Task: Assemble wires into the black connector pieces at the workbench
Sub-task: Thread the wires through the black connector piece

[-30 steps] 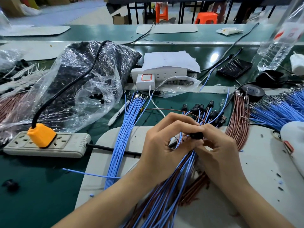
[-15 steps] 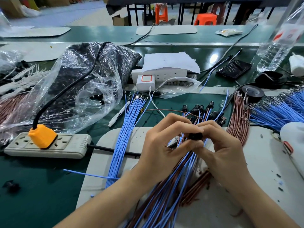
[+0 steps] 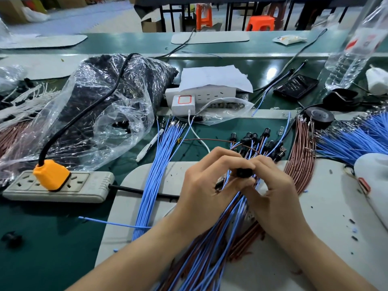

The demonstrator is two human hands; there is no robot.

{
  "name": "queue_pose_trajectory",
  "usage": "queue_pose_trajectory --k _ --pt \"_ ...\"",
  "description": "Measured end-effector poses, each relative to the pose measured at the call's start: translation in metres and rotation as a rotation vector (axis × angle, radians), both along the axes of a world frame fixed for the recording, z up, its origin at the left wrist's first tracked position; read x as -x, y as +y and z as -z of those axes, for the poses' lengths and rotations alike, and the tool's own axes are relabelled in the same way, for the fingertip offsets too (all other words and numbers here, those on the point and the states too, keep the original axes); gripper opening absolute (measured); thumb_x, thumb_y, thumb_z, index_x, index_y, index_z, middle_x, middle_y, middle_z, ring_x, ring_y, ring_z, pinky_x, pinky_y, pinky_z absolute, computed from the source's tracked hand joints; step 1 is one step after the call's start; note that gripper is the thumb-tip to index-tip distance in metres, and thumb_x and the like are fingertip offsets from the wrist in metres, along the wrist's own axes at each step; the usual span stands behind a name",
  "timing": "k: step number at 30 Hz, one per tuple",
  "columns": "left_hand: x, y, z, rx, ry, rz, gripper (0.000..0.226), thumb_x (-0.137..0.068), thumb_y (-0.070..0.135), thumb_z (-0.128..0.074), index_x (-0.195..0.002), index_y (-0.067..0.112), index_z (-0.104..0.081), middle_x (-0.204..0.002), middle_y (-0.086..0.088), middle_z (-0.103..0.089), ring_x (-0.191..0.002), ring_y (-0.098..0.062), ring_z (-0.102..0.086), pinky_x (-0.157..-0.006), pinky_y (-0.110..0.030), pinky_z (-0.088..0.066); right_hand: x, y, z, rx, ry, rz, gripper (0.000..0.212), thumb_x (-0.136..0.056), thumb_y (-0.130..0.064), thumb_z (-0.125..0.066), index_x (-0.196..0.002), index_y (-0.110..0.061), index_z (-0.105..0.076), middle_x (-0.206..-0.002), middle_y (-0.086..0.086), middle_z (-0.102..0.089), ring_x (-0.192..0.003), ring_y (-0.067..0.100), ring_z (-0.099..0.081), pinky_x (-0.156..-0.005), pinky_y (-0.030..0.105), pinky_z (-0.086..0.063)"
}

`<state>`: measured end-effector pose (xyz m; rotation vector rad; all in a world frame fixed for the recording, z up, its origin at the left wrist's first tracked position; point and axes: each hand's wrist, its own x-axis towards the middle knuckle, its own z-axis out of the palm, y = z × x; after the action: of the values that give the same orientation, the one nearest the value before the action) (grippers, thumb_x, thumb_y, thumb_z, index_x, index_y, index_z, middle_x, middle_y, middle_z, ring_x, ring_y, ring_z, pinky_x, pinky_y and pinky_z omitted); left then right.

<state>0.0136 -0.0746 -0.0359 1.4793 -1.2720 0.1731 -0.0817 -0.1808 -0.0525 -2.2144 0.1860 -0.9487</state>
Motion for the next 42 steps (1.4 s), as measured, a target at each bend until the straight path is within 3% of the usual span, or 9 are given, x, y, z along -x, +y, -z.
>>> queue_pose_trajectory --k 3,6,9,14,26,34,37,42 --pt "-0.0005 -0.0002 -0.002 -0.016 0.027 0.001 0.02 -0.076 0.001 -0.075 -0.094 -0.001 -0.069 -0.089 -0.006 -0.062 -0.076 0.01 -0.052 -0.073 -0.001 -0.035 0.0023 -0.0005 -0.0003 -0.072 -0.015 0.015 0.016 -0.08 -0.01 -0.064 -0.093 -0.003 -0.069 -0.081 0.005 -0.061 -0.081 0.025 -0.059 -0.073 0.027 -0.046" --pt "-0.0014 0.0009 -0.0017 0.006 0.042 0.028 0.019 -0.077 0.003 -0.073 -0.096 0.001 -0.069 -0.09 -0.009 -0.063 -0.079 -0.007 -0.061 -0.075 -0.011 -0.044 0.0045 -0.0038 -0.0025 -0.182 -0.052 -0.02 0.018 -0.076 -0.011 -0.068 -0.092 -0.019 -0.068 -0.083 -0.003 -0.064 -0.083 0.015 -0.061 -0.076 0.022 -0.047" --pt "-0.0031 0.0028 -0.0023 0.015 0.026 0.039 0.02 -0.077 0.002 -0.073 -0.096 -0.001 -0.069 -0.089 -0.011 -0.064 -0.08 -0.012 -0.063 -0.075 -0.02 -0.05 0.004 -0.0058 -0.0031 -0.224 -0.057 -0.04 0.027 -0.074 -0.01 -0.072 -0.087 -0.033 -0.066 -0.081 -0.009 -0.063 -0.083 0.014 -0.061 -0.077 0.022 -0.046" --pt "-0.0032 0.0024 -0.002 0.019 0.007 0.047 0.018 -0.078 0.003 -0.074 -0.095 -0.001 -0.07 -0.089 -0.01 -0.064 -0.08 -0.012 -0.063 -0.076 -0.021 -0.051 0.0036 -0.0073 -0.0003 -0.28 -0.077 -0.064 0.011 -0.075 -0.014 -0.07 -0.081 -0.022 -0.071 -0.083 -0.006 -0.064 -0.082 0.014 -0.062 -0.077 0.02 -0.046" --pt "-0.0025 0.0023 -0.0018 0.042 0.011 0.06 0.019 -0.077 0.002 -0.074 -0.096 0.0 -0.07 -0.089 -0.012 -0.064 -0.081 -0.015 -0.064 -0.074 -0.027 -0.053 0.0031 -0.0053 -0.0006 -0.336 -0.146 -0.08 0.016 -0.074 -0.011 -0.07 -0.087 -0.022 -0.069 -0.085 -0.01 -0.065 -0.082 0.01 -0.063 -0.078 0.018 -0.046" --pt "-0.0025 0.0023 -0.0021 0.043 0.038 0.036 0.02 -0.078 0.005 -0.074 -0.097 0.0 -0.07 -0.089 -0.012 -0.063 -0.081 -0.017 -0.063 -0.076 -0.025 -0.052 0.004 -0.0056 -0.0038 -0.289 -0.13 -0.061 0.024 -0.073 -0.016 -0.074 -0.089 -0.034 -0.072 -0.087 -0.016 -0.066 -0.084 0.008 -0.063 -0.079 0.018 -0.047" --pt "-0.0016 0.0021 -0.0021 0.054 0.047 0.025 0.02 -0.077 0.005 -0.074 -0.096 0.0 -0.07 -0.089 -0.011 -0.063 -0.081 -0.014 -0.063 -0.077 -0.022 -0.05 0.0043 -0.0072 -0.004 -0.3 -0.121 -0.037 0.018 -0.074 -0.025 -0.073 -0.089 -0.036 -0.071 -0.085 -0.014 -0.066 -0.082 0.008 -0.063 -0.079 0.019 -0.048" --pt "-0.0018 0.0021 -0.0014 0.051 0.063 0.035 0.02 -0.077 0.004 -0.074 -0.096 0.001 -0.069 -0.09 -0.009 -0.063 -0.081 -0.011 -0.063 -0.078 -0.018 -0.049 0.0041 -0.0062 -0.0042 -0.243 -0.121 -0.041 0.028 -0.076 -0.008 -0.069 -0.089 -0.032 -0.068 -0.086 -0.011 -0.064 -0.085 0.011 -0.063 -0.079 0.019 -0.047"
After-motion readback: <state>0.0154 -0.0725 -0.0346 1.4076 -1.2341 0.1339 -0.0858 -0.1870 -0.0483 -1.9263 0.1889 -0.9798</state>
